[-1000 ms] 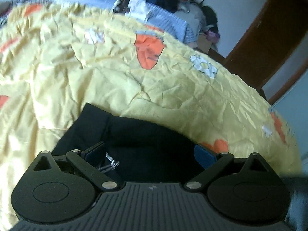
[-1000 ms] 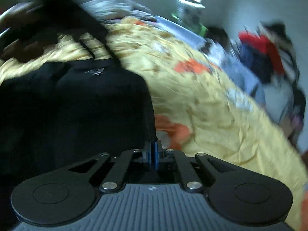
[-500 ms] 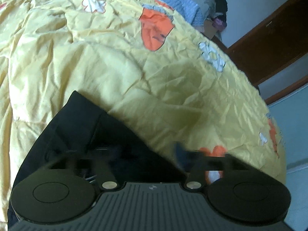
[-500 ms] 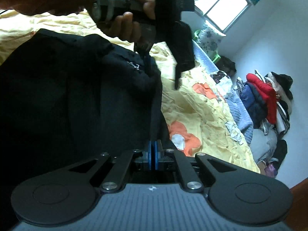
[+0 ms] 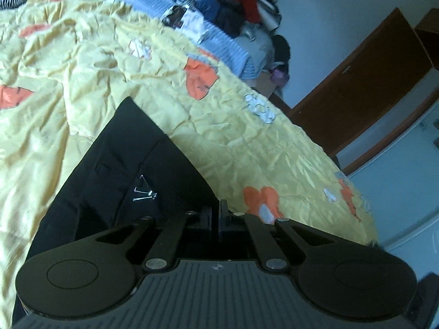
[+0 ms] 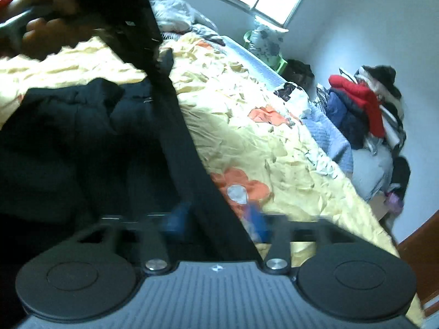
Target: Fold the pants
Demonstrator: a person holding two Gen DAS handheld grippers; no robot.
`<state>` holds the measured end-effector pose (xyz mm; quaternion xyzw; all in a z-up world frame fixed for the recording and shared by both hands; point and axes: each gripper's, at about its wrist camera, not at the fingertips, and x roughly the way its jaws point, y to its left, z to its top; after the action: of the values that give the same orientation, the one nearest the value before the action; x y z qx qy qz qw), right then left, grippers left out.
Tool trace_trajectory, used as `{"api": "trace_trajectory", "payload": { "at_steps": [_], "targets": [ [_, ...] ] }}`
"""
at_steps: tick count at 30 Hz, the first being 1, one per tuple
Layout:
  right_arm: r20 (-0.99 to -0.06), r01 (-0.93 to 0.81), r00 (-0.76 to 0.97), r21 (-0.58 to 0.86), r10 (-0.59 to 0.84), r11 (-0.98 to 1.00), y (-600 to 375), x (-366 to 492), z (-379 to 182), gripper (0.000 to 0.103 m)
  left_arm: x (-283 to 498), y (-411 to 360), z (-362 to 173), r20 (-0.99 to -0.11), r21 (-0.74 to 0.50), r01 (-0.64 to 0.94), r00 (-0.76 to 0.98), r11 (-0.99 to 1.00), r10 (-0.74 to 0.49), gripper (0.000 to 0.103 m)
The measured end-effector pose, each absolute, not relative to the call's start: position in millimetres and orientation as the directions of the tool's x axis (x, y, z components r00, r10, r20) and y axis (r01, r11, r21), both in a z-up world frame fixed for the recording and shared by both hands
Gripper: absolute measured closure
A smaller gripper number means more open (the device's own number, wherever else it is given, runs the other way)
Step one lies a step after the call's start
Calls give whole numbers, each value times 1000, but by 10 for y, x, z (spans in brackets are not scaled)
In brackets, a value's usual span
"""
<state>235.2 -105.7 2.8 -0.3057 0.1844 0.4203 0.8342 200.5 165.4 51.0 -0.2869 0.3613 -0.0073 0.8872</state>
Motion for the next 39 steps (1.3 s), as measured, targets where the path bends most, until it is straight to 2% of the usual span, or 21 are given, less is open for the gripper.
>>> {"api": "trace_trajectory", "payload": {
  "at_steps": [4, 5, 6, 8, 9, 14, 22, 33, 39],
  "targets": [
    [-572, -781, 624, -438, 532, 445, -934, 2197, -77, 21, 1840, 1626, 528, -625, -511, -191, 752, 838, -210, 99],
    [-581, -774, 632, -447, 513, 448, -919, 2199, -118, 28, 1807, 1629, 528, -620, -521, -194, 755, 831, -213, 99],
    [-592, -766, 641, -457, 487, 453, -893, 2213, -182, 37, 1779, 1637, 524, -616, -531, -197, 758, 824, -216, 99],
    [-598, -730, 677, -472, 429, 495, -864, 2247, -266, 87, 1673, 1645, 540, -598, -552, -190, 768, 812, -227, 99],
    [-591, -711, 694, -467, 411, 526, -910, 2246, -300, 94, 1618, 1645, 549, -595, -556, -186, 770, 810, -231, 99],
    [-561, -710, 697, -453, 447, 539, -1002, 1789, -155, 96, 1186, 1702, 525, -584, -557, -172, 777, 812, -236, 99],
    [-618, -804, 591, -401, 518, 439, -947, 941, -142, 97, 555, 1764, 286, -637, -510, -205, 743, 836, -207, 99],
    [-660, -815, 563, -341, 498, 469, -1054, 668, -266, 98, 93, 1693, 55, -682, -517, -216, 688, 828, -247, 100],
    [-660, -816, 555, -310, 507, 488, -1110, 580, -290, 98, 52, 1621, 8, -697, -472, -212, 684, 856, -215, 100]
  ]
}}
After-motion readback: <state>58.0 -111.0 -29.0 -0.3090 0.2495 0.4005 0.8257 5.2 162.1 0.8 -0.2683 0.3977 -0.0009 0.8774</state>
